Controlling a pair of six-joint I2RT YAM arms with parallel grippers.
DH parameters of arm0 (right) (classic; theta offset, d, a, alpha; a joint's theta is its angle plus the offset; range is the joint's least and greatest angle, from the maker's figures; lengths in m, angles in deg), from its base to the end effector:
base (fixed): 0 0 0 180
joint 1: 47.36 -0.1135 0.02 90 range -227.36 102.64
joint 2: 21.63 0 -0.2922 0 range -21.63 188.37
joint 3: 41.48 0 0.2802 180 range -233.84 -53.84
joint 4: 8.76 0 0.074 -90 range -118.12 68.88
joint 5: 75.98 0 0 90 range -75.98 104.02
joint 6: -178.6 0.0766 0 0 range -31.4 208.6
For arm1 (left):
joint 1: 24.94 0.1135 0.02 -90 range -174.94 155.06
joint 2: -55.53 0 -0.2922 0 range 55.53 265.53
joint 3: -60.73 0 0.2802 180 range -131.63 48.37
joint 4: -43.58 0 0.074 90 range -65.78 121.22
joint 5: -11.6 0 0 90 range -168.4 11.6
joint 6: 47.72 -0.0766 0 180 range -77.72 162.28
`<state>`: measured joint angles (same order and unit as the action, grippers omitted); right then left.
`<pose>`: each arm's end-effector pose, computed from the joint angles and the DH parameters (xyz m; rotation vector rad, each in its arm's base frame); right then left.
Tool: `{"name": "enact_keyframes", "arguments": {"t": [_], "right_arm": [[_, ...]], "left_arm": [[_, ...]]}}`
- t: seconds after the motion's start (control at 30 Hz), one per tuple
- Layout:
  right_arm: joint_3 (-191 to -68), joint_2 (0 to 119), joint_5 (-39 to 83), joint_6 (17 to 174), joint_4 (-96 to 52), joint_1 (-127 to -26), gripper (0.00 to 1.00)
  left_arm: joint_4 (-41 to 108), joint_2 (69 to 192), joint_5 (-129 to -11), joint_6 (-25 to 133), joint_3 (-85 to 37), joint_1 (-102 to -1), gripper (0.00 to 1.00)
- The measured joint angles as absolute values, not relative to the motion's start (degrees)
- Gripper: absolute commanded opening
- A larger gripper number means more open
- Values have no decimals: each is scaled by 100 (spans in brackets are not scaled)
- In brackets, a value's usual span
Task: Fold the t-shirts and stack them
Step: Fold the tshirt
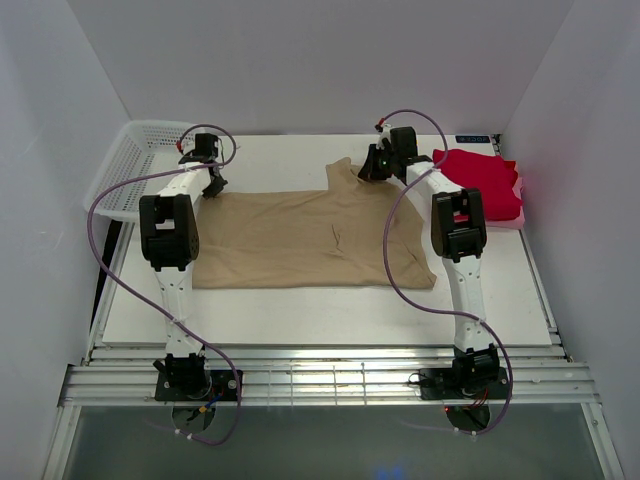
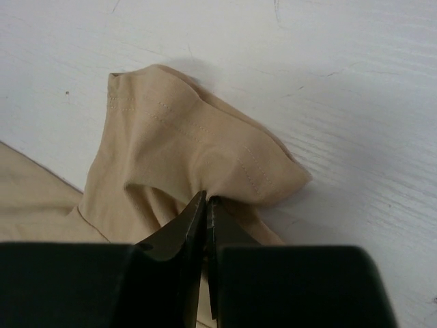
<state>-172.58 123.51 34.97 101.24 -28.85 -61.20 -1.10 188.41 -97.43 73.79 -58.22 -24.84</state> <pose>0.6266 0.1826 0.1309 -0.2372 2.1836 0.6589 0.5670 0.0260 0.1352 -0.8007 2.3928 0.2150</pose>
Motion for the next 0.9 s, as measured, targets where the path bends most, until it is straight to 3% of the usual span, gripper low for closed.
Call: {"name": "enact_keyframes", "arguments": {"t": [0.4,0.9], "right_arm": [[-16847,11545,3525,10076,-2916,-6120,8],[-14563,9575,3656,9705,-2815,-6131,8]], "left_arm": [[155,18679,-9716,7333,-5501,-2484,0],[535,17199,-9730,7383,-3568,-2309,0]]}}
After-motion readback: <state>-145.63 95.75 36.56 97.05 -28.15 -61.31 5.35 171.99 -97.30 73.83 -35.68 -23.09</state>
